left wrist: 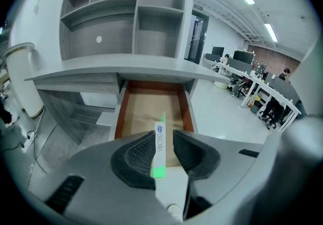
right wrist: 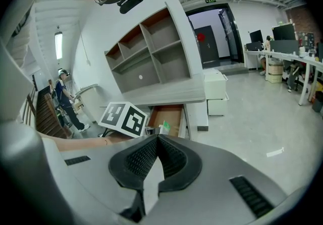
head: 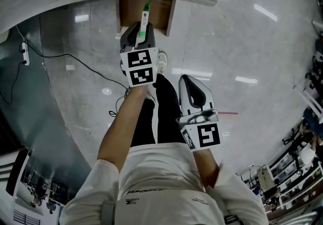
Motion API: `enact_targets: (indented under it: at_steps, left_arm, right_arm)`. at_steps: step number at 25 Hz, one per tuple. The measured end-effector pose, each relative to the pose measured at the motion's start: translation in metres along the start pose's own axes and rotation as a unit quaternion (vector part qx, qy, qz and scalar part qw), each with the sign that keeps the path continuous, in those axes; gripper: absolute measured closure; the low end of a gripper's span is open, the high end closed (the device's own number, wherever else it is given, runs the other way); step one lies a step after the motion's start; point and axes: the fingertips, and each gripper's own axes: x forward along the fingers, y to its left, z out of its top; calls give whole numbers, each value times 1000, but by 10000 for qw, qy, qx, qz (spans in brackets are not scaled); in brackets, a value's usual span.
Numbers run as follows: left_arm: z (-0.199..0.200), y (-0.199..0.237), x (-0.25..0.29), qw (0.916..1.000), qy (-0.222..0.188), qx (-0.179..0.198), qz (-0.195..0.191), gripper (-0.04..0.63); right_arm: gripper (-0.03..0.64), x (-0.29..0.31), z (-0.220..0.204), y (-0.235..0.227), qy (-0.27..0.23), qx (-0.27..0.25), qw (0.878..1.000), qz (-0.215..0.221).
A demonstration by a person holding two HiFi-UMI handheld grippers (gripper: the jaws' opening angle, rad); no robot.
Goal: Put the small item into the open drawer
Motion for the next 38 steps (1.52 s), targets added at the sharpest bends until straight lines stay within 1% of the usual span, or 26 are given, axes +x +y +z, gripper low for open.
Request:
enact_targets:
  at_steps: [6, 11, 19, 24, 29, 33, 38]
  left_arm:
    - [13, -7, -31, 9998, -154, 133, -43, 489]
    - [22, -14, -71, 9992, -305, 243, -93, 503]
    - [49, -24, -138, 9964, -581, 568, -231, 537]
    - [69, -28, -186, 9946, -790, 606, -285, 547]
    - [82, -34, -229, 9915, -1002, 740, -377, 561]
    - [93, -45, -269, 9887, -1160, 821, -474, 571]
    - [101, -48, -310, 9859, -1365, 818, -517, 577]
  right_arm:
    - [584, -19, 7, 12, -165, -70, 9998, -48]
    - [584, -41, 18, 25, -351, -154, 9992, -114]
    - [584, -75, 51, 52, -613, -302, 9975, -185]
    - [584, -102, 77, 68, -798, -394, 9958, -230]
    - [584, -126, 98, 87, -978, -290, 9947, -150]
    - [584, -150, 114, 106, -1090, -413, 9931, -109]
    - [584, -171, 139, 133, -1347, -636, 9888, -60]
